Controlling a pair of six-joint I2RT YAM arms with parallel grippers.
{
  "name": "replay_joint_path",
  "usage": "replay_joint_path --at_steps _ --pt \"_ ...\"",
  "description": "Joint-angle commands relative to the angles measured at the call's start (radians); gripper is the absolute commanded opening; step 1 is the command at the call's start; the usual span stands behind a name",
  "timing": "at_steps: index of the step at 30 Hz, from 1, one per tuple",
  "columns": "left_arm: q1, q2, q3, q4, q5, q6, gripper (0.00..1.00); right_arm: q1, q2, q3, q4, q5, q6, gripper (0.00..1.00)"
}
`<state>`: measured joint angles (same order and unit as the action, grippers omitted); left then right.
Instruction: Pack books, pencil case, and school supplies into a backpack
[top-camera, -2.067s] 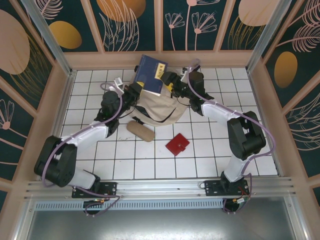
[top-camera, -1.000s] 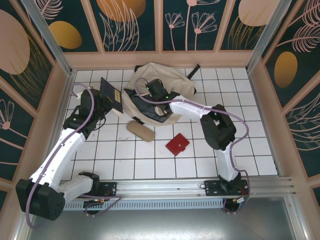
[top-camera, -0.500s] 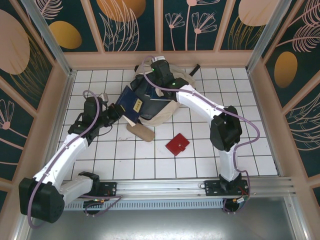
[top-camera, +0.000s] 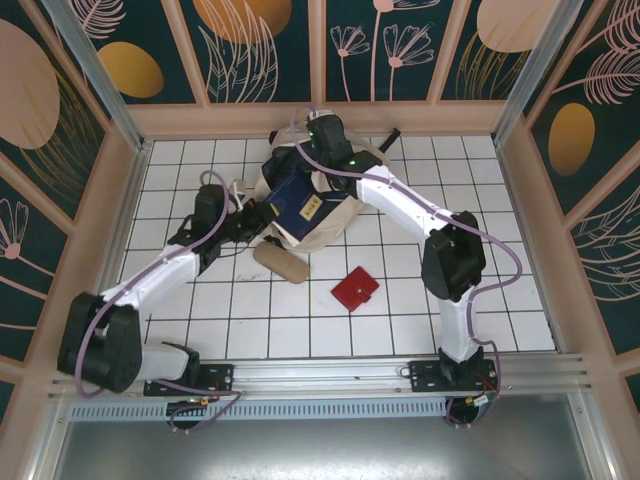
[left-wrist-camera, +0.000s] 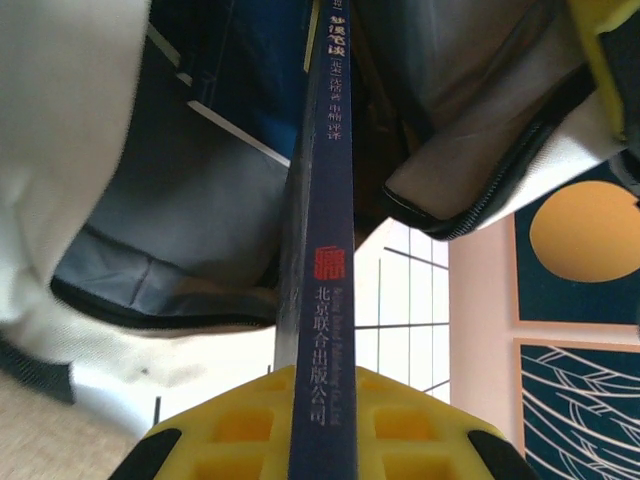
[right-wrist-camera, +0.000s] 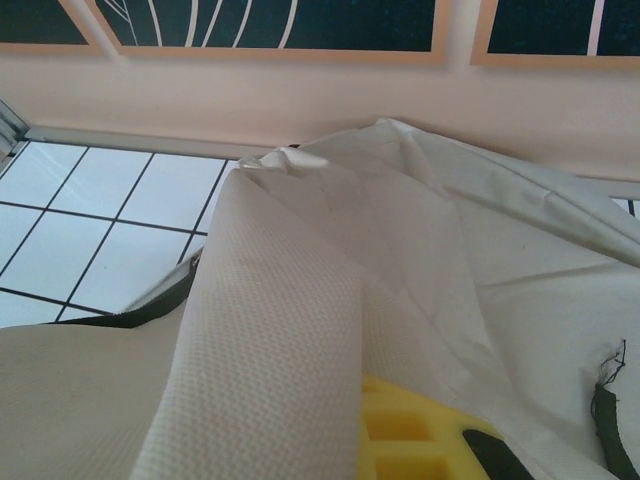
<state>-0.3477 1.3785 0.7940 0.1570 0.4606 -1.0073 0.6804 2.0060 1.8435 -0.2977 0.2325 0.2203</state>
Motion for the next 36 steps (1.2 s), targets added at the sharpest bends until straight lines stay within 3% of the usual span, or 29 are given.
replay_joint_path --at_steps 1,4,8,13,17,29,33,36 --pt "-0.034 0.085 0.082 0.210 0.011 -0.063 0.00 -0.005 -0.064 0.028 0.048 -0.038 0.031 0.06" --pt "-0.059 0.160 0.117 0.290 -0.026 -0.098 0.00 -0.008 -0.081 0.008 0.056 -0.051 0.037 0.06" --pt "-0.088 0.225 0.141 0.329 -0.178 -0.130 0.00 -0.008 -0.099 -0.021 0.069 -0.069 0.048 0.06" --pt "-0.134 0.353 0.160 0.446 -0.291 -0.216 0.00 -0.012 -0.112 -0.037 0.059 -0.080 0.068 0.06" --pt "-0.146 0.458 0.209 0.524 -0.330 -0.258 0.00 -0.034 -0.163 -0.101 0.099 -0.146 0.122 0.06" --pt "-0.149 0.670 0.410 0.502 -0.463 -0.306 0.01 -0.061 -0.204 -0.157 0.109 -0.248 0.191 0.07" --pt "-0.149 0.718 0.478 0.471 -0.477 -0.315 0.10 -0.061 -0.208 -0.180 0.114 -0.252 0.207 0.07" --pt "-0.148 0.713 0.463 0.467 -0.512 -0.352 0.35 -0.061 -0.206 -0.194 0.119 -0.246 0.218 0.07"
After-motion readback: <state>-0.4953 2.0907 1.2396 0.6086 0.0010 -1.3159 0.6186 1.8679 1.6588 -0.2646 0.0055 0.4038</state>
